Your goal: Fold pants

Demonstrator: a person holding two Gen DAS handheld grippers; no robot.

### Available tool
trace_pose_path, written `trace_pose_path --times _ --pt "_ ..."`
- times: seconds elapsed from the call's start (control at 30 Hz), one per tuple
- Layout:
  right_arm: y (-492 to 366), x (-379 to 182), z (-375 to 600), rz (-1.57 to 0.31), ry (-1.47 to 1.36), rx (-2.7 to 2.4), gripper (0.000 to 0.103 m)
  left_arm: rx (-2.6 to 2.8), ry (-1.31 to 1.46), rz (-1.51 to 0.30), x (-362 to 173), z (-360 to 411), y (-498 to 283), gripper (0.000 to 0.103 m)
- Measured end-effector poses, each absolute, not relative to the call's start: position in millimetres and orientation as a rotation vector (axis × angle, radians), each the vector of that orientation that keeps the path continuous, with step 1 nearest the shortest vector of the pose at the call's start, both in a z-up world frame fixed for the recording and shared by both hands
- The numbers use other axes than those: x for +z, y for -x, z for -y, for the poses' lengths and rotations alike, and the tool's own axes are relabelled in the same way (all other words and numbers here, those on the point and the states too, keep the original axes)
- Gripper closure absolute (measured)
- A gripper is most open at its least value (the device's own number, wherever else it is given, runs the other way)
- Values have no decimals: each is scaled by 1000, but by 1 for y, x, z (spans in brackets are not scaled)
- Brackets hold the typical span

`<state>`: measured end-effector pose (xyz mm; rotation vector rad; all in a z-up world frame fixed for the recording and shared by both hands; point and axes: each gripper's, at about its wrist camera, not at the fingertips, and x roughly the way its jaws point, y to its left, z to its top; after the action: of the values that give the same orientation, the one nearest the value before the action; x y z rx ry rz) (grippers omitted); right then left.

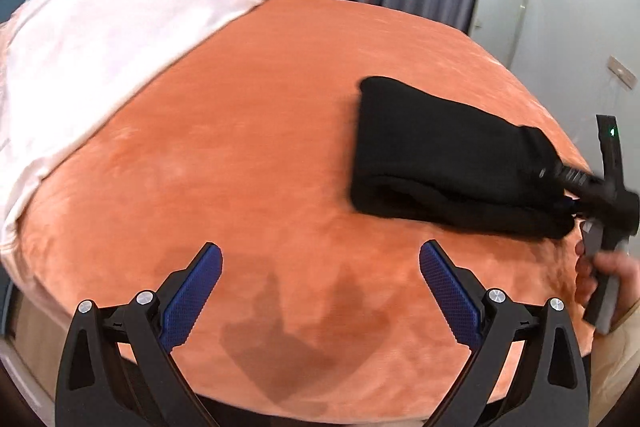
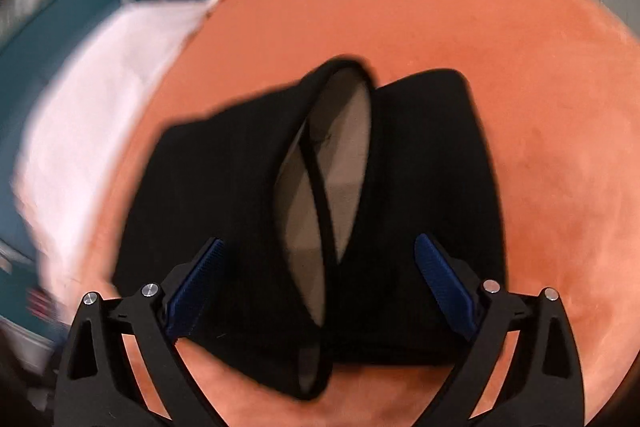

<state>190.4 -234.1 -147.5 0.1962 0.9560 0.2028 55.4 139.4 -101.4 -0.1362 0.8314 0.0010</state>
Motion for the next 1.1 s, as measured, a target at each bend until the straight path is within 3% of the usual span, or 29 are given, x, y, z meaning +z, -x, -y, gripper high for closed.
trace_pose_path --times 0.03,0.07,0.13,0.23,0.3,0.4,0.47,0.57,0.73,0.8,0.87,0.9,0.97,1.1 --pt "-192 -139 230 -955 -181 207 67 19 133 -830 -100 -144 -55 6" --pt "-195 -118 236 -932 -199 197 87 33 128 -829 -99 -148 -52 6" --pt "-195 -82 254 -848 -273 230 92 55 118 -822 -92 -151 -52 6" --pt "-183 -43 279 -743 -217 168 92 77 128 -799 -87 -162 -51 6" --pt "-179 -60 296 -779 -176 87 90 84 150 -805 -91 -166 -53 6" --pt "-186 -143 314 -986 -153 35 70 75 175 -826 -99 -166 -58 6" --pt "-164 -135 329 -882 -258 40 63 71 164 -847 -103 -160 -62 6" --pt "-147 -94 336 -761 -311 7 61 71 131 -830 -99 -156 -65 6" --pt "-160 -60 288 -732 -270 168 61 64 145 -817 -97 -152 -80 6" --pt "-170 -81 260 -771 -224 216 62 55 165 -819 -96 -150 -84 6" --pt "-192 -131 242 -955 -175 231 61 49 168 -814 -96 -148 -85 6" --pt "-190 -143 230 -930 -91 189 61 49 164 -812 -95 -147 -84 6" --pt "-180 -123 202 -869 45 141 60 48 138 -805 -94 -149 -82 6" --pt "-191 -56 148 -769 14 300 62 86 76 -784 -96 -158 -81 6"
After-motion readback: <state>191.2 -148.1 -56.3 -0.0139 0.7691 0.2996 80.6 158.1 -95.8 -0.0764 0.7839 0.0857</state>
